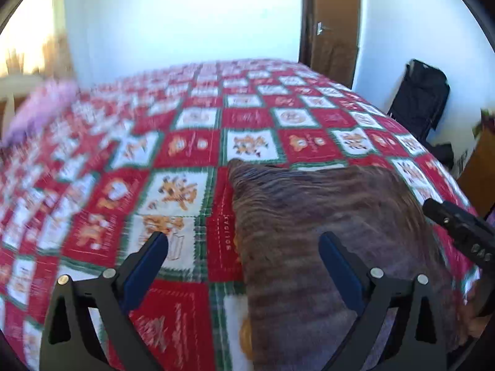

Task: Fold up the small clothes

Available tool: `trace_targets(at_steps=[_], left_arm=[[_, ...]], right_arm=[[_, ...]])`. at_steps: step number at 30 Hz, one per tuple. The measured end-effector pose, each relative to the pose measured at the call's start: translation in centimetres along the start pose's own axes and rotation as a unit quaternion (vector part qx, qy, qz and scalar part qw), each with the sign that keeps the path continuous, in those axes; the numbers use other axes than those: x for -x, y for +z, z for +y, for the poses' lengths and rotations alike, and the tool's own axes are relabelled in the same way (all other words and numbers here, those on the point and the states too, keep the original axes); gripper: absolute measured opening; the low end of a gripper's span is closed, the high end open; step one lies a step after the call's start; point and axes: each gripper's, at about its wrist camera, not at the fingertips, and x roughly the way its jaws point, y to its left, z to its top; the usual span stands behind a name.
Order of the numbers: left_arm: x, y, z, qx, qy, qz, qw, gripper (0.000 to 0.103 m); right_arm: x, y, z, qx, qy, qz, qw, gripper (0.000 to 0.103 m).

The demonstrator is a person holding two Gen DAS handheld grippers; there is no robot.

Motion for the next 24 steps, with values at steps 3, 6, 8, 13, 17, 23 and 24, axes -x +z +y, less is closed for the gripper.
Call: trace_targets(at_steps=[3,6,8,13,17,23,24], left_arm=[[1.6,-0.9,-1.1,-0.02,-0.002,-0.002,0.9998,0.1],[2.4,-2.0,-1.7,-0.034,0.002,0.01,0.9994,0.1],[2.8,-2.5,-1.9,-0.038,0.0,0.016,0.9991,0.1],[3.8,-4.2,-2.5,-0.047,0.025,0.038,0.9978,0.1],[4.7,-5.8,-2.1,-0.053,0.041,0.045,0.9968,0.1],[4.2,-4.9,0.3,0.017,-0.033,0.083,0.9958,0.1],[3.8,-4.5,0.5,0.031,-0.041,0.089,0.9947,0.1]], right_arm=[[3.0,-2.2,0.0,-0.021,0.0,-0.006,1.0,0.062],[5.1,-4.2,-0.1,-0.041,-0.002,-0.006,0.999,0.062],[6.1,-5.4,-0.2,-0.055,0.0,-0.004,0.998,0.062],[7.8,-7.9,0.6,-0.065,0.005,0.008,0.998,0.062],[8.1,-8.9,1.9,-0.031,0.02,0.038,0.999,0.063],[7.5,-7.8,1.0,-0.04,0.071,0.068,0.994,0.065],[7.2,-7.3,0.5,-0.054,0.079,0.068,0.993,0.071]])
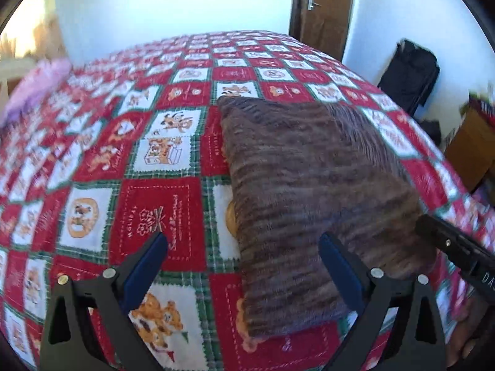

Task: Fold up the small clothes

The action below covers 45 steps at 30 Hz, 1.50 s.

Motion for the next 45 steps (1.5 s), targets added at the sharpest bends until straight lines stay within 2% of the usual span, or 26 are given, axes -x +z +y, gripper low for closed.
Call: trace_targets(at_steps=[2,4,9,13,18,19,22,23,24,27,34,36,38,41,45], left_arm=[[-0.7,1.4,0.4,0.021,-0.017,0.01,0.9996,0.1],[-1.2,2.6,0.3,0.028,-0.015,0.008,0.9995,0.1],[-3.0,4.5,0.0,0.025,0.017,0.002,0.9995,0.1],[-4.0,5.0,-0.1,0.019,0.025,-0.003,0.9995,0.1],[-5.8,5.2,-0.1,0.022,0.026,0.01,0.9994,0.1],[-6.2,5.3,-0.2,0.022,0.027,0.013,0.9993,0.1],[-7.6,4.9,-0.2,0.03,0.026,0.023,0.9989,0.1],[-8.0,4.7,-0.1,0.037,0.017,0.023,0.9989,0.101],[-8.1,4.6,0.0,0.044,0.013,0.019,0.9988,0.102],[-8.3,4.5,0.0,0.049,0.011,0.011,0.9987,0.103],[-8.4,4.4,0.1,0.048,0.0,-0.003,0.9988,0.103],[-8.2,4.1,0.4,0.05,-0.016,-0.013,0.9985,0.103],[-7.8,3.8,0.7,0.055,-0.044,-0.025,0.9972,0.103],[-7.6,3.7,0.1,0.037,-0.074,-0.032,0.9961,0.101],[-8.1,4.0,-1.0,0.013,-0.073,-0.016,0.9971,0.1]], right_arm=[[-0.1,1.6,-1.5,-0.043,0.019,-0.007,0.999,0.074],[-0.4,3.2,-2.4,-0.062,0.022,-0.014,0.998,0.074],[-1.9,6.4,-2.5,-0.046,0.009,-0.024,0.999,0.074],[-3.1,7.0,-2.3,-0.025,0.0,-0.028,0.999,0.074],[-4.8,8.3,-3.2,-0.022,-0.005,-0.042,0.999,0.074],[-5.2,8.4,-3.4,-0.021,-0.004,-0.041,0.999,0.074],[-8.7,8.1,-3.5,-0.005,-0.021,0.007,1.0,0.077],[-9.6,7.6,-3.2,0.007,-0.022,0.014,1.0,0.079],[-9.7,7.1,-2.5,0.031,-0.03,0.002,0.999,0.08],[-9.8,7.2,-2.3,0.045,-0.011,0.007,0.999,0.081],[-9.4,7.0,-2.9,0.024,0.004,-0.008,1.0,0.08],[-8.5,6.7,-3.9,-0.007,-0.005,-0.036,0.999,0.08],[-8.4,6.7,-4.9,-0.037,0.003,-0.042,0.998,0.08],[-8.5,6.7,-4.6,-0.035,0.0,-0.036,0.999,0.08],[-9.7,6.9,-2.9,0.018,0.008,-0.002,1.0,0.082]])
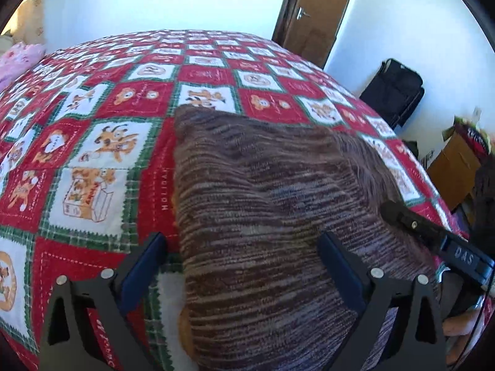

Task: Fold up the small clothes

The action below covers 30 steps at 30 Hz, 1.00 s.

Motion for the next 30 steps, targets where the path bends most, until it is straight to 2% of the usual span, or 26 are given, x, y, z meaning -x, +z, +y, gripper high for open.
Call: trace_targets(at_steps=[2,5,6,7,8,10,13,15,19,22,26,30], left_arm=[[-0.2,0.2,0.5,0.011,-0.014,0.006,0.9998,0.1],[-0.2,0.2,0.7,0.013,-0.024,0.005,0.9996,0.099],[-0.2,0.2,0.5,0.011,-0.022,0.002,0.9997,0.094],[-0.1,0.1,0.5,0.011,-0.02,-0.001,0.9997,0.087],[-0.1,0.0,0.5,0.011,-0.023,-0.004,0.9997,0.084],[0.1,-0.1,0.7,0.017,-0.026,-0.01,0.9995,0.067],[0.4,-0.2,1.3,0.033,-0.024,-0.021,0.9989,0.048],[0.4,-0.1,1.1,0.03,-0.019,-0.025,0.9991,0.044],[0.7,-0.2,-0.6,-0.011,0.016,-0.036,0.9991,0.031],[1.3,-0.1,-1.0,-0.024,0.03,-0.042,0.9983,0.026],[4.3,-0.4,-1.2,-0.031,0.022,-0.071,0.9968,0.024],[8.8,-1.1,-1.7,-0.043,0.018,-0.106,0.9933,0.024]], right_arm=[[-0.4,-0.1,0.9,0.03,0.011,0.012,0.999,0.081],[-0.7,-0.3,1.7,0.054,0.024,0.018,0.998,0.069],[-0.7,-0.4,1.9,0.059,0.035,0.019,0.997,0.054],[-0.8,-0.5,2.0,0.063,0.05,0.023,0.997,0.05],[-0.8,-0.5,2.1,0.065,0.05,0.021,0.996,0.049],[-0.8,-0.6,2.4,0.07,0.054,0.019,0.996,0.041],[-0.8,-0.7,2.8,0.08,0.045,0.014,0.996,0.037],[-0.6,-0.9,3.5,0.098,0.029,0.008,0.995,0.035],[-0.1,-1.6,5.9,0.156,-0.036,-0.014,0.987,0.027],[0.6,-1.8,7.1,0.178,-0.064,-0.024,0.982,0.023],[3.4,-2.0,8.1,0.157,-0.049,-0.051,0.985,0.021],[7.0,-3.1,11.4,0.185,-0.051,-0.088,0.977,0.021]])
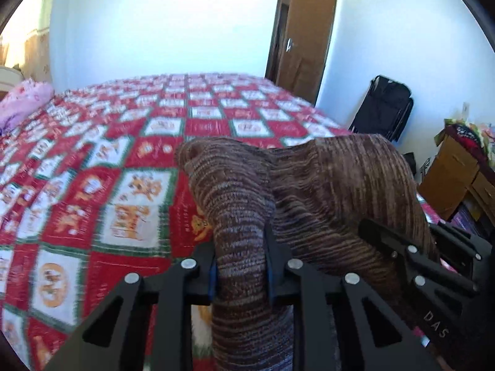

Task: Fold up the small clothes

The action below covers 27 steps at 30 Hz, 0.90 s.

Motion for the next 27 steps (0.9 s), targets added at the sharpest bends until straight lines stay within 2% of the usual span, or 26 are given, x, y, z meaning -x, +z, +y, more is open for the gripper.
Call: trace_targets(at_steps=[4,7,11,17,21,22,24,27], left_arm=[[4.0,-0.8,0.8,0.006,-0.003,-0.013,0.9999,0.024],[6.6,-1.9,3.0,0.043,-0.001,-0.006,0.9991,0.024],[10.1,-3.4,6.7,0.074,0.024,-0.001,0.9969,0.024],[14.0,-4.7,12.1,0.1,0.085,-0.001,0.9914,0.024],[15.9,-4.2,16.7,0.116,0.131,-0.015,0.9844,0.024],[16.0,-3.9,17.5,0.117,0.124,-0.017,0.9853,0.024],[16.0,-3.2,19.2,0.117,0.145,-0.027,0.9822,0.024],[13.4,-2.6,21.3,0.102,0.185,-0.028,0.9771,0.024]], right_arm=[[4.4,0.7,2.4,-0.007,0.021,-0.03,0.999,0.021],[6.4,0.7,4.5,-0.01,0.045,-0.031,0.998,0.021],[7.4,0.4,8.3,-0.006,0.095,-0.021,0.995,0.021],[7.2,0.4,16.7,0.046,0.161,-0.015,0.986,0.021],[6.3,1.9,22.2,0.076,0.203,-0.027,0.976,0.021],[6.0,2.5,23.5,0.083,0.211,-0.037,0.973,0.021],[5.1,3.4,25.5,0.091,0.22,-0.053,0.97,0.021],[1.5,3.8,27.8,0.089,0.216,-0.07,0.97,0.021]])
